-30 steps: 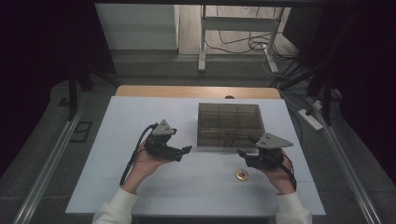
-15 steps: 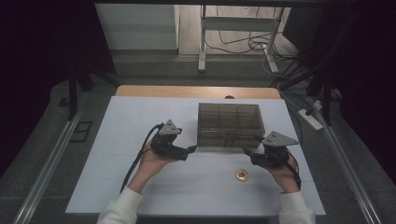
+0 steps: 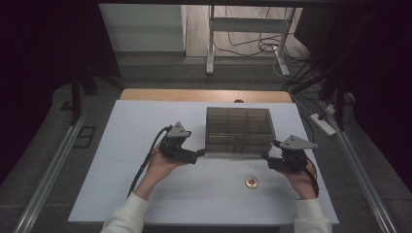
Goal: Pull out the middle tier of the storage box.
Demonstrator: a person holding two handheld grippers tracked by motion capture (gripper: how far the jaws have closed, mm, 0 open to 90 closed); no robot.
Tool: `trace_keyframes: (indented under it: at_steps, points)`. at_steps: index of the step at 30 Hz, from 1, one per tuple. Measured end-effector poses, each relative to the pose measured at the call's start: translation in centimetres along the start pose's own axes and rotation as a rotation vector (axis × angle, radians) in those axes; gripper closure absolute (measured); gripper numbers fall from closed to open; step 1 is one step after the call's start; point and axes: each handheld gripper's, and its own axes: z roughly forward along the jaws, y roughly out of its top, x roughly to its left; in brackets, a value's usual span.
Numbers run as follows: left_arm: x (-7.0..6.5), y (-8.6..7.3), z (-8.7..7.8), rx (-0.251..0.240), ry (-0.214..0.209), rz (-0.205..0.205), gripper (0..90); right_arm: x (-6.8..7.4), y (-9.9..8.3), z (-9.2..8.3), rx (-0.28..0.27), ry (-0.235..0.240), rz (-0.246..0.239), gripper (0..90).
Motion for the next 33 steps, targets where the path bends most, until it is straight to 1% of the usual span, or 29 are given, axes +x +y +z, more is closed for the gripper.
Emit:
trace_keyframes:
  at_steps: [3,6,9,12,13,14,16,18,21,33]
  points:
    - [0.2,0.1,0.5,0.006,0.000,0.000,12.4,-0.3,-0.2,0.1,0.009,0.002,0.008,34.2]
    - [0.5,0.2,0.8,0.005,0.001,-0.009,12.4,-0.4,-0.3,0.2,0.014,-0.001,0.011,34.2]
    - [0.7,0.1,1.3,0.013,-0.012,-0.017,12.5,-0.5,-0.4,0.4,0.027,-0.006,0.005,34.1]
    - [0.5,0.0,1.7,0.027,-0.006,-0.005,12.4,-0.7,-0.6,0.4,0.031,-0.007,0.010,34.1]
    - [0.4,0.0,1.8,0.024,0.008,0.001,12.4,-0.8,-0.6,0.4,0.035,-0.009,0.018,34.2]
    - [0.4,-0.1,1.9,0.023,0.018,0.003,12.5,-0.9,-0.7,0.5,0.035,-0.010,0.020,34.2]
    - [0.3,-0.1,2.0,0.021,0.012,-0.003,12.4,-1.1,-0.9,0.5,0.039,-0.016,0.024,34.2]
    - [0.2,-0.1,2.1,0.028,0.012,0.005,12.4,-1.3,-1.1,0.6,0.043,-0.017,0.026,34.2]
    - [0.3,-0.2,2.2,0.031,0.002,-0.002,12.4,-1.6,-1.2,0.8,0.047,-0.016,0.034,34.2]
    - [0.4,-0.4,2.3,0.037,-0.009,-0.008,12.4,-1.9,-1.7,1.5,0.083,-0.013,0.037,34.6]
